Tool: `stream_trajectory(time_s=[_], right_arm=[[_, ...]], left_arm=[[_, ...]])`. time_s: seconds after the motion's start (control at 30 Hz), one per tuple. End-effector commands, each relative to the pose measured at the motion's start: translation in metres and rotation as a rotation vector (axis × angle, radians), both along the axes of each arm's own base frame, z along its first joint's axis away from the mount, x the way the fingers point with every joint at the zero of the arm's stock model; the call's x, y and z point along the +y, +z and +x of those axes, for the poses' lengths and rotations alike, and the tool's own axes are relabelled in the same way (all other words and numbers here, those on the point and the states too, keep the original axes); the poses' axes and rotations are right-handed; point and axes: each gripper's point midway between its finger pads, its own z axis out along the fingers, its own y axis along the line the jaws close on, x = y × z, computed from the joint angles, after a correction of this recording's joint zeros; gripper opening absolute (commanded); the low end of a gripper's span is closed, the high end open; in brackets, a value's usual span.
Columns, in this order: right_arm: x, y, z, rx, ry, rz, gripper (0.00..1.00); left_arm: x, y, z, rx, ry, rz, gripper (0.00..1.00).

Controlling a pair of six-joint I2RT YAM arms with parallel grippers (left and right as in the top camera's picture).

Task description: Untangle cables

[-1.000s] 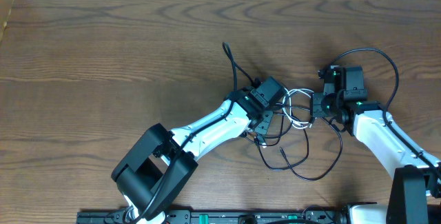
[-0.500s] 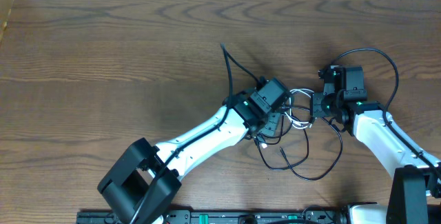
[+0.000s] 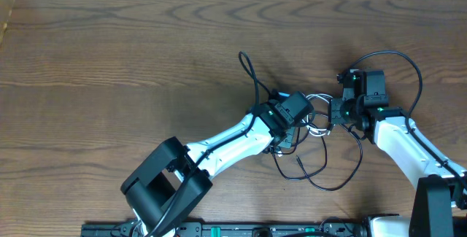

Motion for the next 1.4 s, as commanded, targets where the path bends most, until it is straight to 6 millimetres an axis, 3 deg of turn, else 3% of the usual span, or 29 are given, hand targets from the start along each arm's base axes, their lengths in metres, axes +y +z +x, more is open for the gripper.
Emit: stream_trajectory(time_s=[0.0, 0.33, 0.6, 1.0, 1.37], right_arm=[[-0.001, 0.004, 0.0, -0.011, -0.01, 0.013, 0.01], [-0.001, 0.004, 0.0, -0.011, -0.01, 0.013, 0.01], [-0.001, 0.004, 0.0, -0.011, -0.01, 0.013, 0.01], [-0.001, 0.005, 0.001, -0.019, -0.01, 0.014, 0.01], [-0.001, 0.005, 0.002, -0.021, -0.01, 0.014, 0.01]], left_arm=[[0.012, -0.007, 0.007, -0.032, 0.094, 0.049, 0.29], [0.011, -0.016, 0.008, -0.021, 0.143, 0.041, 0.29], [0.006, -0.006, 0.006, -0.003, 0.206, -0.005, 0.29], [0.024, -0.045, -0.003, 0.039, 0.275, 0.086, 0.29], [0.015, -0.062, -0.011, 0.099, 0.258, 0.068, 0.29]])
